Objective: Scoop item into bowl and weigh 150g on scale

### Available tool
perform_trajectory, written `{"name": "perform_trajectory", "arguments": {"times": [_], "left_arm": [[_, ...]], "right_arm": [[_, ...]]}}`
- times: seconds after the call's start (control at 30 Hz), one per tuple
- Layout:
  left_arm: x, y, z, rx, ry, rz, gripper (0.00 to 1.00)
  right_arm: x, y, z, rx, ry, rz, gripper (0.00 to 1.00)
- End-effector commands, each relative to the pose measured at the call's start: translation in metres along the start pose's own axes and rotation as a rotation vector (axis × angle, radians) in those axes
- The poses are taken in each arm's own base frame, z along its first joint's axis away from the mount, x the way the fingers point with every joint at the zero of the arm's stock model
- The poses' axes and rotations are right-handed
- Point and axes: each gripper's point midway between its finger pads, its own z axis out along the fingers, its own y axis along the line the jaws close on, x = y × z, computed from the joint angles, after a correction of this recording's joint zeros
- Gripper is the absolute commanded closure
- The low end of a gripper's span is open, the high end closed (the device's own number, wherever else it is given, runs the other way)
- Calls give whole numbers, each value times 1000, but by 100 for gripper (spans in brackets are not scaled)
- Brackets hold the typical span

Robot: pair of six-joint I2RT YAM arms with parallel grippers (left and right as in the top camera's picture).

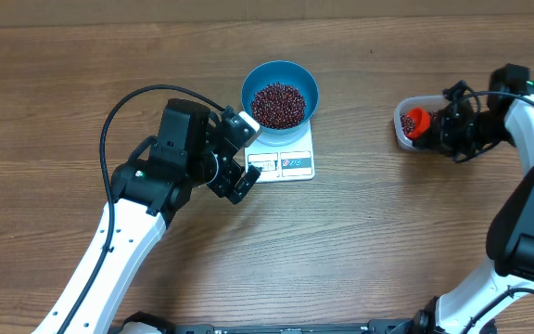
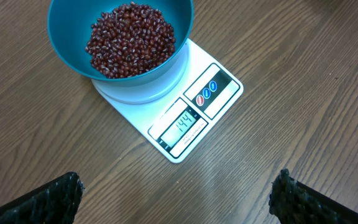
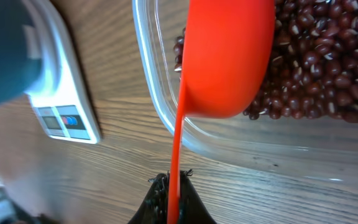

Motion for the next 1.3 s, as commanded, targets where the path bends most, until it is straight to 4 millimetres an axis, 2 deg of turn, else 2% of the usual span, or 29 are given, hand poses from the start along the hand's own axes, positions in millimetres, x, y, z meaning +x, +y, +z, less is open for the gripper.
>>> {"name": "perform_trajectory", "arguments": {"times": [0.0, 0.2, 0.43, 0.6, 0.8, 1.03, 1.27], "left_arm": [[0, -2, 2, 6, 2, -5, 0], [0, -2, 2, 6, 2, -5, 0], [0, -2, 2, 6, 2, -5, 0], [0, -2, 2, 6, 2, -5, 1], [0, -2, 2, 6, 2, -5, 1], [0, -2, 2, 6, 2, -5, 1], [0, -2, 2, 6, 2, -5, 0]], "right_arm": [[-13, 3, -15, -107, -64, 26, 96], [-17, -11, -32, -149, -117, 78, 96], [-11, -13, -52, -253, -158, 29, 96], [-4, -10, -58, -294, -161, -13, 96], [-2, 3, -62, -363, -179, -76, 96], [-1, 12, -67, -400, -186, -69, 96], [5, 40, -75, -462, -199, -148, 96]]}}
